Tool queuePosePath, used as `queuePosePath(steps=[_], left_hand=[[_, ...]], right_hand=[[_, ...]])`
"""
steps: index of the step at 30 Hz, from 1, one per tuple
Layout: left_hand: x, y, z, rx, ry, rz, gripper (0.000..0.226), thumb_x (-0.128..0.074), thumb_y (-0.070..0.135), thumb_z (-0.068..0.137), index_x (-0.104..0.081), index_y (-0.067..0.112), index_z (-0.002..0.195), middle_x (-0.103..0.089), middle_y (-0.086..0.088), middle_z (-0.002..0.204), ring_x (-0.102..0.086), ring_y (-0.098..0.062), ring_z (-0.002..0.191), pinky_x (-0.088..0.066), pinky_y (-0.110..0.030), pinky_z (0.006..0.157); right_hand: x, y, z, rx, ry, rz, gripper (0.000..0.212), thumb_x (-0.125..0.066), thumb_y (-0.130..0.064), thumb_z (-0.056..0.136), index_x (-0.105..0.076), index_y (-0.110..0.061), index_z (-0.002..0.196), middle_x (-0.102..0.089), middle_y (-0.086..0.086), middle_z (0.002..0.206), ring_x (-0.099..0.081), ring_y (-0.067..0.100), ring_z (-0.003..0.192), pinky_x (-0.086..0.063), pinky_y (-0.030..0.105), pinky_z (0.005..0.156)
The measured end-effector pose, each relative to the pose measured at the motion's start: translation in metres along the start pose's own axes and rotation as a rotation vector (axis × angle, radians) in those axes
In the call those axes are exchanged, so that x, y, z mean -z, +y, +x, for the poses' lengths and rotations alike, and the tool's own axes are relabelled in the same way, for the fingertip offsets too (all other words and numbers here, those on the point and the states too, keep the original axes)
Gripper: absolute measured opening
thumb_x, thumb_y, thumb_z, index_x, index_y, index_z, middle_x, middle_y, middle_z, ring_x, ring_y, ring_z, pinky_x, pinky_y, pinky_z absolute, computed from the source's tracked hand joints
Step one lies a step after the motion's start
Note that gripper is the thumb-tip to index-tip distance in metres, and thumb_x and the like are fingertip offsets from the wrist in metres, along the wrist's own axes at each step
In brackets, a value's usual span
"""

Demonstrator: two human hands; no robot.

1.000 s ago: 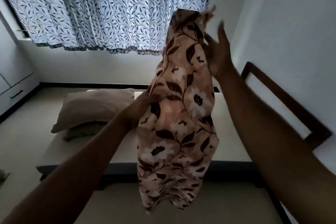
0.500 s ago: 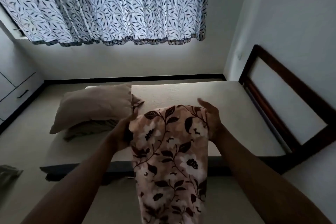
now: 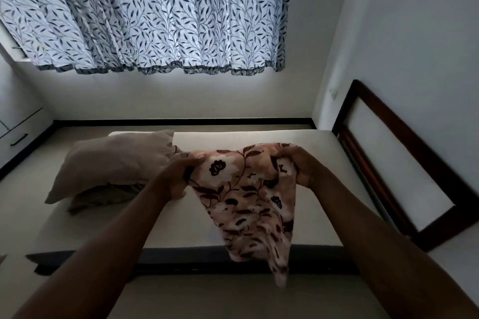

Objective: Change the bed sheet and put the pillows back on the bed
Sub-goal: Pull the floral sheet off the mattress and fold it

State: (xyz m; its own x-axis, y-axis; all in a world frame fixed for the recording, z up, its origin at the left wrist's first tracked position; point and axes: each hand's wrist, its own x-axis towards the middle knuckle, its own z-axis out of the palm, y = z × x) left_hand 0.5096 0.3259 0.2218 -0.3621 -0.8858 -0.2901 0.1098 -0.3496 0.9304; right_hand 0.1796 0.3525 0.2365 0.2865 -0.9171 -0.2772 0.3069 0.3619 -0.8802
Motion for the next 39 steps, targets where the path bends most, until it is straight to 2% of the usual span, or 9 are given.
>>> queuePosePath(steps=[2, 6, 11, 18, 22, 25, 28, 34, 39], left_hand=[[-0.011, 0.014, 0.014, -0.047, -0.026, -0.071, 0.051, -0.071, 0.019, 0.088, -0.059, -0.001, 0.134, -0.056, -0.033, 0.135, -0.06, -0.04, 0.108, -0.052, -0.048, 0.092], [-0.02, 0.032, 0.037, -0.121, -0.09, -0.107, 0.046, -0.066, 0.003, 0.086, -0.061, 0.002, 0.132, -0.062, -0.025, 0.127, -0.066, -0.034, 0.105, -0.058, -0.041, 0.087], [-0.011, 0.04, 0.07, -0.085, -0.138, -0.004, 0.067, -0.07, 0.001, 0.081, -0.048, 0.009, 0.144, -0.06, -0.024, 0.135, -0.062, -0.041, 0.119, -0.056, -0.052, 0.096], [0.01, 0.052, 0.16, -0.091, 0.162, 0.066, 0.09, -0.071, -0.007, 0.085, -0.023, 0.015, 0.158, -0.062, -0.028, 0.121, -0.069, -0.038, 0.098, -0.061, -0.041, 0.073], [0.019, 0.076, 0.237, -0.094, 0.144, 0.06, 0.075, -0.065, -0.008, 0.089, -0.033, 0.012, 0.154, -0.06, -0.022, 0.112, -0.067, -0.029, 0.085, -0.057, -0.03, 0.058], [0.03, 0.11, 0.306, -0.087, 0.153, 0.088, 0.07, -0.063, -0.008, 0.09, -0.037, 0.01, 0.152, -0.057, -0.027, 0.126, -0.064, -0.03, 0.094, -0.056, -0.03, 0.06], [0.04, 0.155, 0.366, -0.129, 0.172, 0.106, 0.066, -0.06, -0.014, 0.089, -0.042, 0.008, 0.148, -0.061, -0.023, 0.119, -0.064, -0.025, 0.085, -0.055, -0.026, 0.056], [0.053, 0.238, 0.446, -0.233, 0.198, 0.18, 0.062, -0.06, -0.015, 0.086, -0.047, 0.005, 0.143, -0.066, -0.017, 0.106, -0.066, -0.027, 0.083, -0.057, -0.035, 0.066], [0.057, 0.277, 0.476, -0.331, 0.2, 0.158, 0.062, -0.058, -0.019, 0.082, -0.052, 0.005, 0.139, -0.062, -0.014, 0.1, -0.064, -0.022, 0.076, -0.054, -0.025, 0.055]], right_hand=[[0.013, -0.01, -0.004, 0.053, 0.002, 0.014, 0.037, -0.057, -0.01, 0.094, -0.065, -0.001, 0.129, -0.067, 0.026, 0.121, -0.067, 0.037, 0.103, -0.058, 0.045, 0.087], [0.034, -0.025, 0.009, 0.023, 0.033, -0.334, 0.054, -0.076, -0.004, 0.08, -0.063, -0.009, 0.132, -0.07, 0.02, 0.123, -0.068, 0.038, 0.113, -0.056, 0.054, 0.095], [0.051, -0.053, 0.038, 0.1, 0.088, -0.242, 0.041, -0.067, 0.001, 0.088, -0.065, 0.001, 0.129, -0.067, 0.028, 0.123, -0.067, 0.042, 0.112, -0.061, 0.044, 0.084], [0.086, -0.058, 0.117, 0.037, 0.154, -0.298, 0.038, -0.063, 0.014, 0.082, -0.065, 0.01, 0.12, -0.067, 0.032, 0.113, -0.068, 0.039, 0.096, -0.062, 0.042, 0.08], [0.101, -0.079, 0.191, 0.056, 0.267, -0.315, 0.036, -0.058, 0.014, 0.08, -0.064, 0.015, 0.116, -0.069, 0.028, 0.105, -0.067, 0.038, 0.092, -0.06, 0.042, 0.08], [0.109, -0.11, 0.252, 0.072, 0.361, -0.327, 0.033, -0.058, 0.015, 0.079, -0.062, 0.02, 0.111, -0.065, 0.027, 0.1, -0.064, 0.037, 0.089, -0.06, 0.038, 0.072], [0.115, -0.15, 0.308, 0.176, 0.447, -0.344, 0.023, -0.063, 0.01, 0.082, -0.065, 0.017, 0.104, -0.062, 0.022, 0.093, -0.063, 0.031, 0.08, -0.057, 0.034, 0.063], [0.109, -0.223, 0.375, 0.324, 0.559, -0.367, 0.022, -0.064, -0.001, 0.083, -0.079, -0.003, 0.1, -0.076, 0.02, 0.098, -0.07, 0.028, 0.081, -0.059, 0.043, 0.073], [0.108, -0.267, 0.404, 0.394, 0.566, -0.422, 0.025, -0.06, -0.007, 0.088, -0.077, -0.007, 0.107, -0.076, 0.018, 0.102, -0.073, 0.034, 0.091, -0.061, 0.048, 0.08]])
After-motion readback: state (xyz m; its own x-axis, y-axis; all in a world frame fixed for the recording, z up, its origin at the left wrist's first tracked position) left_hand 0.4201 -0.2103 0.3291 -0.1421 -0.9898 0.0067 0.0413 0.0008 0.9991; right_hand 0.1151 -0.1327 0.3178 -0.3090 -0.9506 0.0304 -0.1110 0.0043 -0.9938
